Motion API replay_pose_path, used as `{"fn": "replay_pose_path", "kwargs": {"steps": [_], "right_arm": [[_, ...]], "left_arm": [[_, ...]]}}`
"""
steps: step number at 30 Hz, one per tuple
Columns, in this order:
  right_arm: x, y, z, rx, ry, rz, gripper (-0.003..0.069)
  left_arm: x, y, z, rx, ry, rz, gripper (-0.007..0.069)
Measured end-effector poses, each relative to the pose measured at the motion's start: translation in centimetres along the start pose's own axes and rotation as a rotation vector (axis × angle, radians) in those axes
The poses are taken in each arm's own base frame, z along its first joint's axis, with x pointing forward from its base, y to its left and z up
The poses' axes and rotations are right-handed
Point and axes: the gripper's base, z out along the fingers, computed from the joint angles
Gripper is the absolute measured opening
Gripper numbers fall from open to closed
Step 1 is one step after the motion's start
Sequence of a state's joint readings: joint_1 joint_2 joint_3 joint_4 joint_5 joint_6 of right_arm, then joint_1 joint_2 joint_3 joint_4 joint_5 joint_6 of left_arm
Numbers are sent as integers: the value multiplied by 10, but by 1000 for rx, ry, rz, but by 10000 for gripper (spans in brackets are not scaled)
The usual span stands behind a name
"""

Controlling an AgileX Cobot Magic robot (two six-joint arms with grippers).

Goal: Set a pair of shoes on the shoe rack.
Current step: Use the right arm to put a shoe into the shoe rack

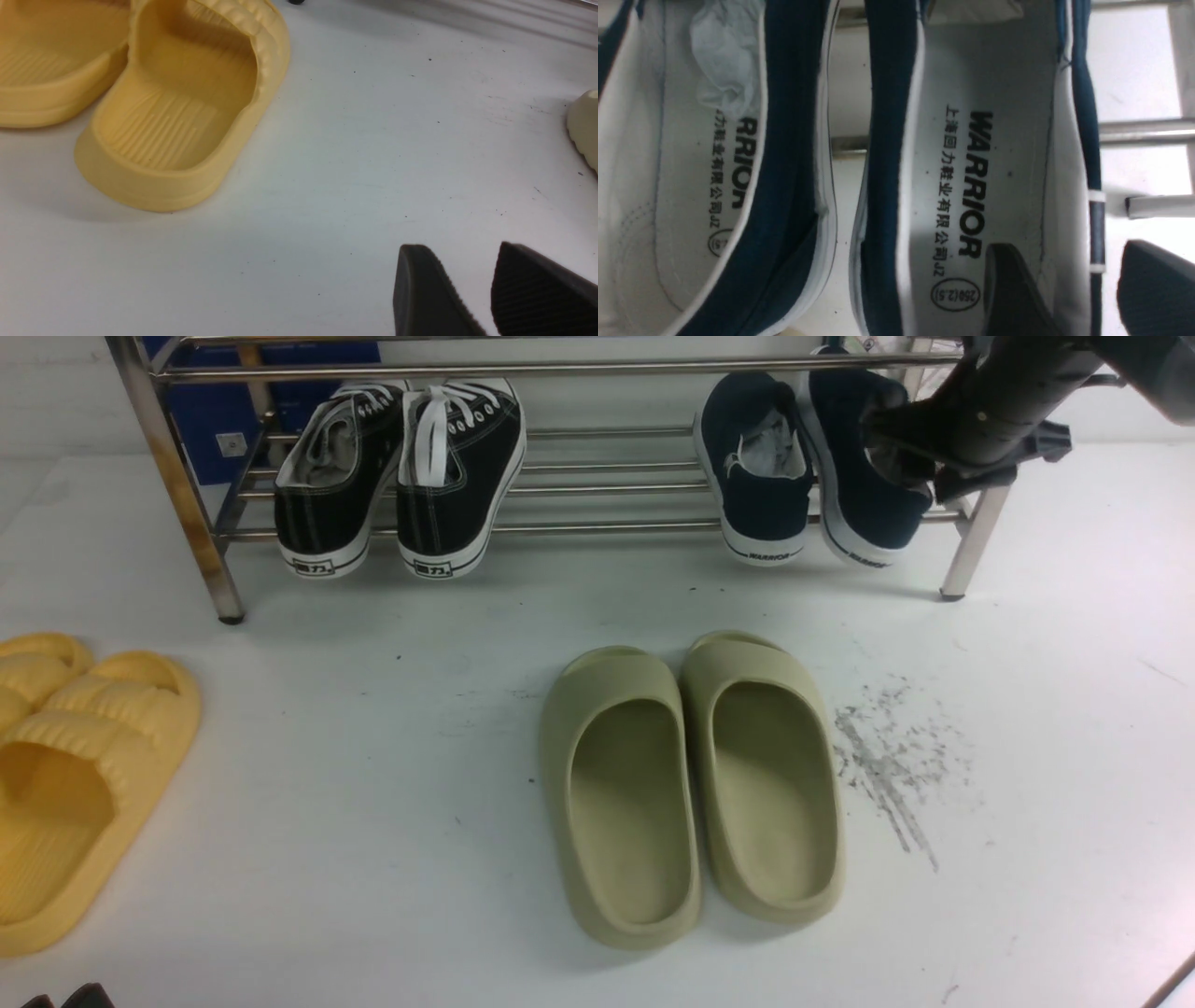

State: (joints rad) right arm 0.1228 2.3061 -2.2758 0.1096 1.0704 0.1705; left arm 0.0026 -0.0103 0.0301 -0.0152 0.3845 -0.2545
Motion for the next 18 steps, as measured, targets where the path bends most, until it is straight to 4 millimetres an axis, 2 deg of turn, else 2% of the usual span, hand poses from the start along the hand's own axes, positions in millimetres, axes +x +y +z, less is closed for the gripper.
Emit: {"fn": "replay_pose_path", "kwargs": {"steps": [5,6,7,9,11,18], "right_arm": [[4,0,8,-7,35,18,263],[4,0,9,-5,38,19,209],[4,0,9,-4,38,18,201],[5,-1,9,1,39,16,83],[4,-1,7,6,38,12,41],[2,-1,-6,34,13,18,43]], "left_arm": [[0,0,0,0,0,0,237],[0,0,0,0,0,0,237],[0,0,0,0,0,0,237],[0,0,0,0,0,0,237],[0,0,0,0,0,0,237],[0,0,0,0,0,0,237]]}}
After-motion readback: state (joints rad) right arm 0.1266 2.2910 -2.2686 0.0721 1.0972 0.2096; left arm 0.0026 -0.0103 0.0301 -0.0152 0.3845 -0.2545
